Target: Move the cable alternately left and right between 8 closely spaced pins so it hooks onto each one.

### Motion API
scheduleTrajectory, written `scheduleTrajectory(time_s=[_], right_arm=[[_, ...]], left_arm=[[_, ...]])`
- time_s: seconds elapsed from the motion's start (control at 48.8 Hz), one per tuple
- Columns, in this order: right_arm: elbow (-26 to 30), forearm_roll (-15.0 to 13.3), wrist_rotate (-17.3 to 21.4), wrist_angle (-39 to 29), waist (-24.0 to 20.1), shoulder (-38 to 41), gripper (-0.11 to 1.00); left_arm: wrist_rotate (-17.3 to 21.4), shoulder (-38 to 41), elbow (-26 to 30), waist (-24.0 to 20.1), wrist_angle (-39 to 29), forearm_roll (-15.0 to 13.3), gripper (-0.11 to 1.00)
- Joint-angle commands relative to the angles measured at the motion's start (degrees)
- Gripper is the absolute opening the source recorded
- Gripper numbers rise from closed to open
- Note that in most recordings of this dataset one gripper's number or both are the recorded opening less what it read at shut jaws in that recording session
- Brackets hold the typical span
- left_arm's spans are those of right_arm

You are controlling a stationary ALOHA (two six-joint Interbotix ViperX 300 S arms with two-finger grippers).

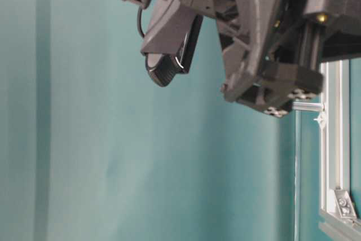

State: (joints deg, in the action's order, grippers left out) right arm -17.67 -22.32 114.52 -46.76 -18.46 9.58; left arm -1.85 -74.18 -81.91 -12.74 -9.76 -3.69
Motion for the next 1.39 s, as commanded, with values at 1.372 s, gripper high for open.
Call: scheduleTrajectory(time_s=[1.372], right_arm=[[5.45, 0.09, 10.63, -8.0, -10.55, 1.76, 0.15]], left_arm=[[-0.79, -0.09, 2.46, 2.02, -2.29, 0.0, 0.21]])
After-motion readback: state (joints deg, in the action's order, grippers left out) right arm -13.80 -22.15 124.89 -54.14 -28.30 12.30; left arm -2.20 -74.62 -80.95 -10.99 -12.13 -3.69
